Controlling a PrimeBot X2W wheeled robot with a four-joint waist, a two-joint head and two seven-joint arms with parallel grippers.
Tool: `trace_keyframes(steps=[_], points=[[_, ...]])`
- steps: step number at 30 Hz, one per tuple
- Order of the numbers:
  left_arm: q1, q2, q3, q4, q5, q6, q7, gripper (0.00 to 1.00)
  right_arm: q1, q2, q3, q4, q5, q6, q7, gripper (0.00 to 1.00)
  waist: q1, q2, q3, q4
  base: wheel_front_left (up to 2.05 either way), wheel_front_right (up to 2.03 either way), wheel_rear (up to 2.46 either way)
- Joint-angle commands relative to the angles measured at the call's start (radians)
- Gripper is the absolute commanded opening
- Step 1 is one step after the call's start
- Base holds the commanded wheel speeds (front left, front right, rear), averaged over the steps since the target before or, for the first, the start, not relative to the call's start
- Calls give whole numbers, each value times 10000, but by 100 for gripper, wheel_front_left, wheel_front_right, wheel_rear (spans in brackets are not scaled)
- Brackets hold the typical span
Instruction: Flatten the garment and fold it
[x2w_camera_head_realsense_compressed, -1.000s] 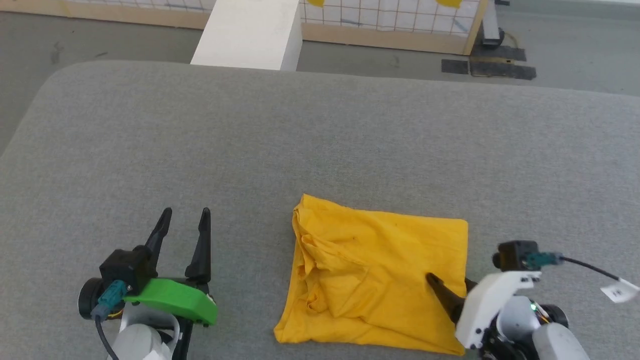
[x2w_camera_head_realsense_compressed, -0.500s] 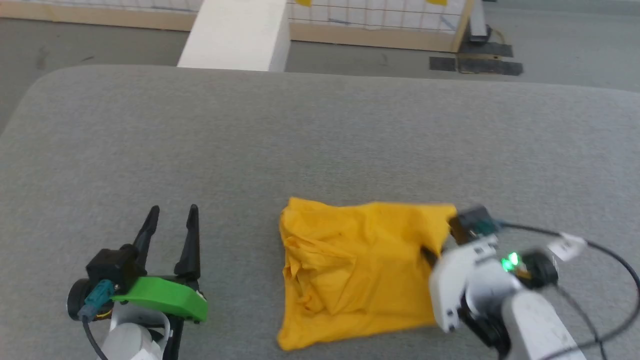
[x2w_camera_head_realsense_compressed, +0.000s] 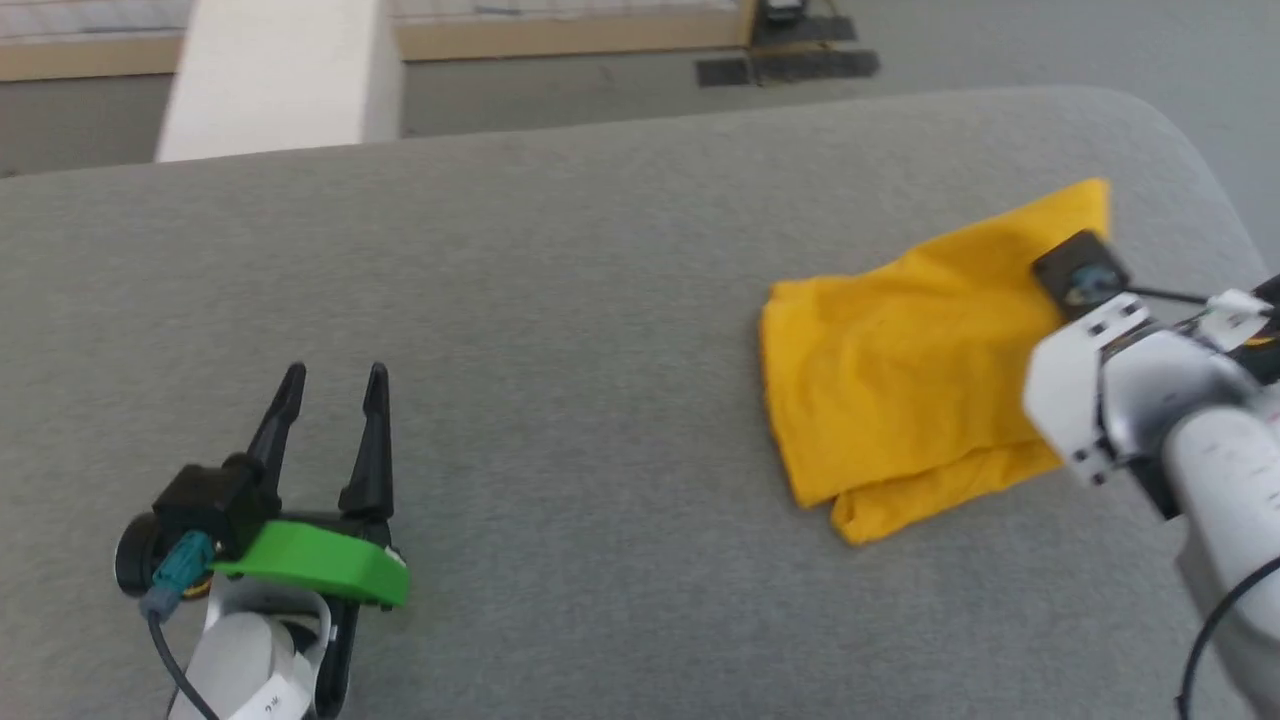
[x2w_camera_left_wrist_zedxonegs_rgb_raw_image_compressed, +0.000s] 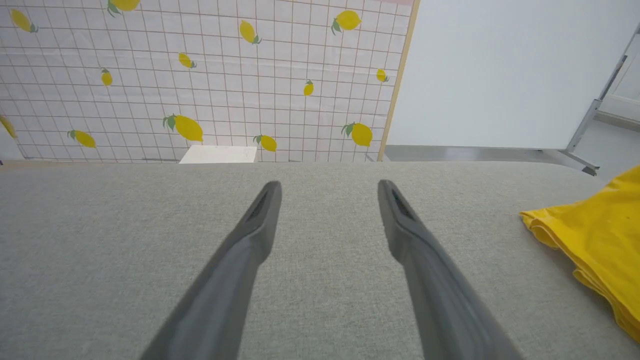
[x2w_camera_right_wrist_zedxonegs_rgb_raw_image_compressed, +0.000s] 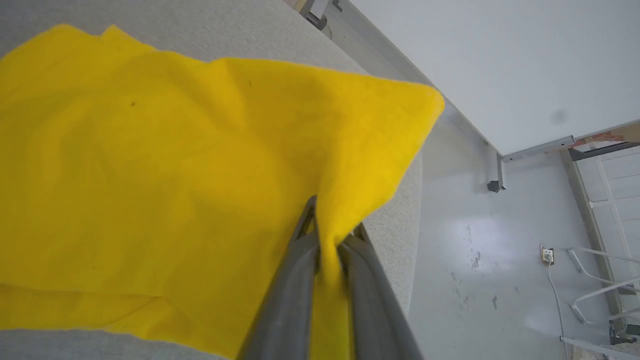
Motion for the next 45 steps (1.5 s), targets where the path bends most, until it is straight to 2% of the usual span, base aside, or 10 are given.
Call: trace_keyframes(steps=[1,2,10,22,24,25,26,32,36,45], points=[[-233,115,-39,-69,157,-53,-36,100,-278,-190,-77,197,-133,-17,-103,0,0,-1,778,-874,0,0,0],[-469,205,-116,-172,215,-54,-35,100,-673,-584,-411,719,-272,-17,-412,0,0,-1,1158,-1137,0,0,0],[-1103,506,-368,-366,223,-59,93,100,-1439,-1222,-1683,2049,-826,-17,-1490,0,0,-1,2033,-1135,0,0,0],[-1351,712,-590,-274,100,-56,132,100,-2149,-780,-3936,3386,-2313,-17,-2628,0,0,-1,2455,-339,0,0,0],[-1322,686,-607,-203,71,-46,114,100,-2159,-636,-4287,3576,-2490,-17,-2712,39,0,-1,2345,-239,0,0,0],[-1300,674,-615,-166,60,-41,104,100,-2152,-567,-4445,3658,-2560,-17,-2730,53,0,-1,2273,-204,0,0,0],[-1262,656,-620,-114,46,-34,92,100,-2130,-477,-4659,3735,-2668,-17,-2737,100,0,-1,2168,-168,0,0,0],[-937,466,-639,227,-77,-19,17,100,-1696,190,-5858,3698,-2971,-17,-2908,100,0,-1,1227,3,0,0,0],[-392,235,-627,596,-157,16,-22,100,-980,929,-6201,3220,-1946,-17,-4216,100,0,-1,-24,224,0,0,0],[177,-191,-594,536,-19,151,-33,100,894,1994,-5419,1102,497,-17,-6205,100,0,-1,-1268,943,0,0,0]])
